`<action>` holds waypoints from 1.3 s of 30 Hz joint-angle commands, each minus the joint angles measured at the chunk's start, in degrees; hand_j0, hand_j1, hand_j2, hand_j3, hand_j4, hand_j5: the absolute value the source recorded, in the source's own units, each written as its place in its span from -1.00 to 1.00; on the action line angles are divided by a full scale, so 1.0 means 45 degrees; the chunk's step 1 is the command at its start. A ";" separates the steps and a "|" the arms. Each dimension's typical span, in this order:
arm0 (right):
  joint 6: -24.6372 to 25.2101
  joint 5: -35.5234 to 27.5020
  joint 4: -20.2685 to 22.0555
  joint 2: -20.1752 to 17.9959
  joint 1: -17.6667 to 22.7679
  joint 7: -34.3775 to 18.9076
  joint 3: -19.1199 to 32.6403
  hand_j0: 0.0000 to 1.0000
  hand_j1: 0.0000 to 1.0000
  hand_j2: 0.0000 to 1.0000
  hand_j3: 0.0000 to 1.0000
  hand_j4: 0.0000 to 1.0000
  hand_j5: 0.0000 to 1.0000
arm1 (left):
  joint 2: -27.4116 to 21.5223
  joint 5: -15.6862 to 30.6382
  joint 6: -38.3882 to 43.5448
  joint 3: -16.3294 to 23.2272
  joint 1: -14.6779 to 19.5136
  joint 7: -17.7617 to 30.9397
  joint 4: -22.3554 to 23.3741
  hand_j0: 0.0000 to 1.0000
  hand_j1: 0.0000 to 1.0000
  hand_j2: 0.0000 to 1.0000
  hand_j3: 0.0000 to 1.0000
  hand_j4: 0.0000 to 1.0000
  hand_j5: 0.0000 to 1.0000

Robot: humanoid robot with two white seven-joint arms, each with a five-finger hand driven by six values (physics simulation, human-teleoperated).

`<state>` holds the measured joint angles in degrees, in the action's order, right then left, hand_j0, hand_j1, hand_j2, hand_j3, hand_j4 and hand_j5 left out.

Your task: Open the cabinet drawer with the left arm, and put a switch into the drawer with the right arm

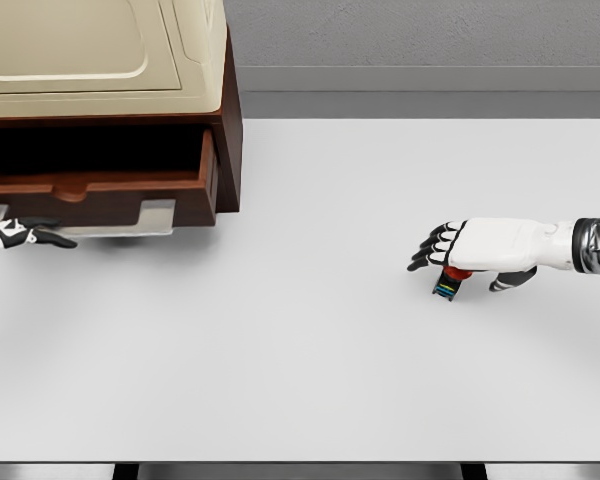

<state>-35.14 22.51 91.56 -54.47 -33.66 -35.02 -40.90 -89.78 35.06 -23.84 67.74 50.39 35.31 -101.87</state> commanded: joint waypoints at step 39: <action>0.0031 -0.0081 0.0083 -0.0024 0.0000 0.0004 -0.0013 0.30 0.30 0.30 0.30 0.30 0.30 | -0.0596 0.0334 -0.0484 -0.0776 0.0364 -0.0069 0.0177 1.00 1.00 1.00 1.00 1.00 1.00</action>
<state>-35.14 22.44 91.93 -54.51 -33.66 -35.01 -40.97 -92.31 35.77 -25.85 64.34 52.03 35.02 -101.07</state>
